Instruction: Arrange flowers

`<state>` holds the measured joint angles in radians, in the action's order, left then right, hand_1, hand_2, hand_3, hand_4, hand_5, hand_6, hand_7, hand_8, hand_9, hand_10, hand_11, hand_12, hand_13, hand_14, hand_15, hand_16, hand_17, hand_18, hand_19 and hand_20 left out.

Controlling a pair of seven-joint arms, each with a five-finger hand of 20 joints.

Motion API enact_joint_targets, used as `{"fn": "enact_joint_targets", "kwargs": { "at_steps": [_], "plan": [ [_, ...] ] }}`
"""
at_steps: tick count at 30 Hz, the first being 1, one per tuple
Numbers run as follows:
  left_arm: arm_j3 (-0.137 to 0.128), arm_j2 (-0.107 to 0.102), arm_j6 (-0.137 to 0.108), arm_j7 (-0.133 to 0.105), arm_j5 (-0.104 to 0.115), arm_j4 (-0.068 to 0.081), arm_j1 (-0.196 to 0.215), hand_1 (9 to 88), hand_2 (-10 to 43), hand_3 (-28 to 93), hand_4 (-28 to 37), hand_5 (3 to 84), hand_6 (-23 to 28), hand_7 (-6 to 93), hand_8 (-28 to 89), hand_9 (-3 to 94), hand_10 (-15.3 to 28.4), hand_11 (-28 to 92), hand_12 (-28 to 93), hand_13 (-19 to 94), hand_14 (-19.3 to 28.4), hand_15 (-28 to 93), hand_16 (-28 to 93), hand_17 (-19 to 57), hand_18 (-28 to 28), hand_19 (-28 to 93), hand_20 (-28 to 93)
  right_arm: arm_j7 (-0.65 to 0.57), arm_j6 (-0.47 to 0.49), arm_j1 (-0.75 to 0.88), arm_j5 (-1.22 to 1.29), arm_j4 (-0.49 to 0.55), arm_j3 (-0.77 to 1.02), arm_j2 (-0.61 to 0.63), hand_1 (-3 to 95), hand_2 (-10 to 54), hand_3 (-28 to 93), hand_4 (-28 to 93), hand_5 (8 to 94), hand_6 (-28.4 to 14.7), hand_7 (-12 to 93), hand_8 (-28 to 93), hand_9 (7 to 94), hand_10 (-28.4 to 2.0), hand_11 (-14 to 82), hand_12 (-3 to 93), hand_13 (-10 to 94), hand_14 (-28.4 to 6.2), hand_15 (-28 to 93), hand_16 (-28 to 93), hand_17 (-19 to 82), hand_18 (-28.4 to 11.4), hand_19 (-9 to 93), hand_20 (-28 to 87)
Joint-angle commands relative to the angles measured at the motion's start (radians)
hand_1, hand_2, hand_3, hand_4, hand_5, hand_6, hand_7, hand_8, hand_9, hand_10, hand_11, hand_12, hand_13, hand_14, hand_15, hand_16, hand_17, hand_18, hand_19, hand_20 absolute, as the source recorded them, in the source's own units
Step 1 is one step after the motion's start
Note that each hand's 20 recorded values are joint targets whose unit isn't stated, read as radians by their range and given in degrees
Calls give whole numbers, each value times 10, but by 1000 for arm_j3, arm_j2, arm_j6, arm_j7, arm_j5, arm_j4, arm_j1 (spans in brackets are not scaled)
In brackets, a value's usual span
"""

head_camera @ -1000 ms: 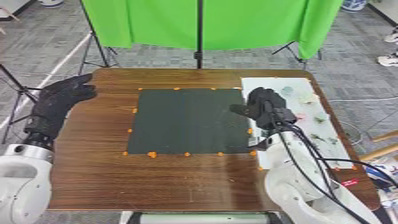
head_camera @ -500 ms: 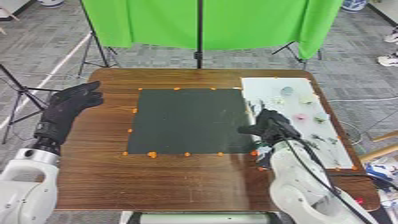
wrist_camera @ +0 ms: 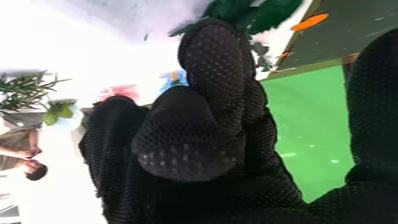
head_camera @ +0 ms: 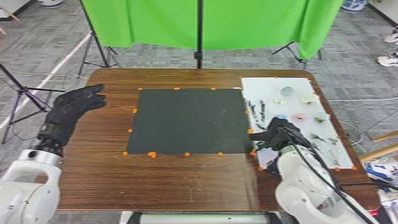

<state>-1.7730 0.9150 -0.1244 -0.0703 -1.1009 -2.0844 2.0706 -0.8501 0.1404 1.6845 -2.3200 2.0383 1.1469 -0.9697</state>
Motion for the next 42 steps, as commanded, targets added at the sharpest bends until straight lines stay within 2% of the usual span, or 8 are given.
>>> {"fn": "enact_joint_targets", "kwargs": {
  "at_steps": [1, 7, 14, 17, 21, 25, 35, 42],
  "plan": [
    [5, 14, 15, 14, -8, -5, 8, 283, 14, 609, -215, 448, 60, 94, -44, 439, 156, 184, 132, 369, 203, 232, -13, 86, 140, 171, 163, 6, -36, 29, -17, 16, 40, -1, 274, -95, 541, -48, 697, -111, 303, -31, 834, -175, 409, 371, 933, -31, 584, 394, 716, -85, 932, 510],
    [2, 14, 15, 15, -7, -6, 14, 283, 12, 611, -213, 448, 59, 95, -44, 439, 157, 185, 132, 369, 204, 232, -13, 85, 141, 172, 163, 5, -37, 53, -15, 65, 99, 23, 289, -95, 547, -42, 693, -106, 336, -29, 836, -169, 430, 381, 937, -28, 592, 388, 720, -84, 932, 512],
    [8, 14, 20, 20, -9, -4, 5, 283, 12, 610, -213, 448, 60, 95, -44, 440, 158, 184, 132, 369, 204, 232, -13, 85, 140, 172, 164, -23, 38, 32, 26, 23, 83, 25, 278, -95, 547, -44, 692, -107, 339, -37, 838, -170, 427, 378, 937, -27, 594, 382, 723, -85, 932, 521],
    [11, 11, 23, 22, -9, -4, 1, 283, 12, 610, -213, 449, 60, 94, -44, 440, 158, 184, 132, 369, 204, 232, -13, 86, 140, 172, 163, -34, 61, 13, 45, 10, 67, 17, 240, -95, 541, -53, 712, -112, 281, -39, 864, -175, 350, 325, 937, -34, 572, 365, 721, -79, 932, 493],
    [13, 13, 22, 24, -11, -5, 0, 283, 11, 610, -212, 448, 58, 96, -44, 438, 156, 183, 132, 368, 203, 230, -13, 85, 141, 173, 164, -54, 110, -13, 71, -1, 56, 5, 206, -91, 540, -64, 758, -114, 152, -34, 898, -193, 191, 231, 937, -44, 542, 277, 723, -66, 926, 401],
    [11, 16, 27, 26, -15, -7, 2, 282, 10, 611, -212, 448, 59, 96, -44, 438, 156, 182, 132, 368, 203, 230, -12, 84, 141, 173, 164, -58, 119, -23, 65, -14, 43, -5, 208, -94, 533, -65, 729, -123, 104, -49, 894, -209, 139, 192, 937, -46, 523, 250, 729, -58, 902, 374],
    [5, 23, 24, 29, -18, -12, 7, 285, 6, 611, -209, 447, 59, 96, -44, 437, 156, 182, 132, 368, 203, 228, -12, 84, 140, 172, 163, -73, 165, -33, 31, -53, -19, -38, 371, -95, 493, -49, 742, -122, 141, -18, 911, -183, 217, 223, 937, -31, 546, 241, 738, -48, 881, 406],
    [6, 23, 21, 33, -22, -13, 3, 293, 5, 608, -203, 447, 58, 96, -44, 435, 156, 181, 132, 367, 203, 229, -12, 82, 141, 171, 162, -65, 145, -17, 33, -80, -37, -64, 466, -95, 507, -41, 721, -111, 284, -34, 909, -164, 302, 250, 937, -24, 573, 227, 752, -39, 874, 428]
  ]
}}
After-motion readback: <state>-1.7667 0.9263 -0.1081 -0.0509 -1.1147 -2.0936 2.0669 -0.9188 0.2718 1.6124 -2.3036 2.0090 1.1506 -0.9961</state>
